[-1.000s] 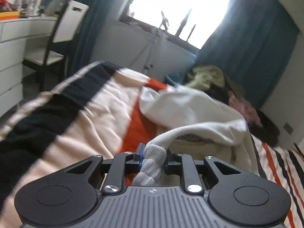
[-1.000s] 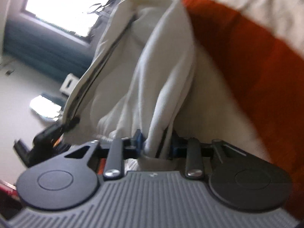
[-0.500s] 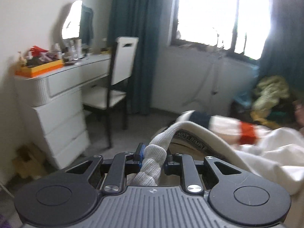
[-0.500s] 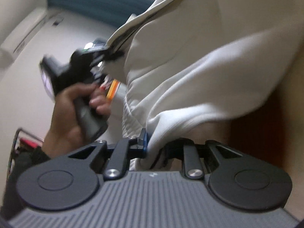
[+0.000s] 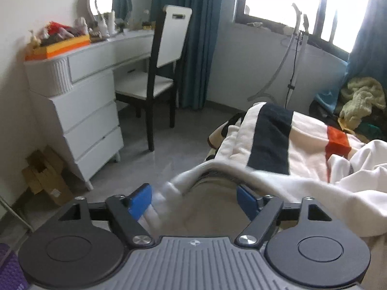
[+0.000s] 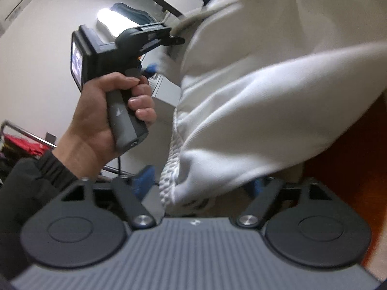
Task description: Fold clothes
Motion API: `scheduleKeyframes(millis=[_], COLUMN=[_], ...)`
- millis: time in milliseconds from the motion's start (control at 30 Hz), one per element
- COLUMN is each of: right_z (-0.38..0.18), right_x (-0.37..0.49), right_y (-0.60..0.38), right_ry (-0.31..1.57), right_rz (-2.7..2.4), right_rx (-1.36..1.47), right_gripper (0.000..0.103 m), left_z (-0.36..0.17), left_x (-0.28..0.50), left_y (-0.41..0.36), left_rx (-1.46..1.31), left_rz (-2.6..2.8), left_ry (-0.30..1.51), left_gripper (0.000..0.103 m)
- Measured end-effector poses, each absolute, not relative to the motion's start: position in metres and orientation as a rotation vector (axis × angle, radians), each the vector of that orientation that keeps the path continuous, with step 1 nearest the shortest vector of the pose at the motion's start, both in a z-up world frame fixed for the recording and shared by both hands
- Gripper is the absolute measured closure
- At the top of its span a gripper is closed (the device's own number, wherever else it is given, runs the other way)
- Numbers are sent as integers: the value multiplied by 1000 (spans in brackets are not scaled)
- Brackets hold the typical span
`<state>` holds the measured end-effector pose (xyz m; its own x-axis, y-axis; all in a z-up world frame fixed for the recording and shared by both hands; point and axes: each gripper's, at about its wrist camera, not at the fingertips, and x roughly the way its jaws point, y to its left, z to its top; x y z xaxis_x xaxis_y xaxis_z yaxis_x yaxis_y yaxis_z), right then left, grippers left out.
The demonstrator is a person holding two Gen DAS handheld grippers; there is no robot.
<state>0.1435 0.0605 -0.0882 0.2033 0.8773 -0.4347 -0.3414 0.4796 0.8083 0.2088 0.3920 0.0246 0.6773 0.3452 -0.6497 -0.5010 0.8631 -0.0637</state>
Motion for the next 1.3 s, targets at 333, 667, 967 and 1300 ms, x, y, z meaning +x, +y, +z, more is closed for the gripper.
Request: scheduleKeyframes(millis=[333, 667, 967, 1300], right_z=[-3, 46, 22, -18], right_x=[98, 61, 57, 56], right_y=[-21, -166, -239, -264], right_ry=[713, 404, 263, 294], right_rz=[789, 490, 314, 204], right_rx=[372, 179, 136, 215], right_gripper=[20, 20, 21, 21], left_z=[94, 85, 28, -11], left_x=[147, 81, 45, 32], left_y=[250, 80, 20, 20], left_rx=[-212, -145, -97, -42], left_rz=[283, 47, -52, -62], left_ry=[533, 471, 440, 395], left_gripper=[14, 12, 10, 9])
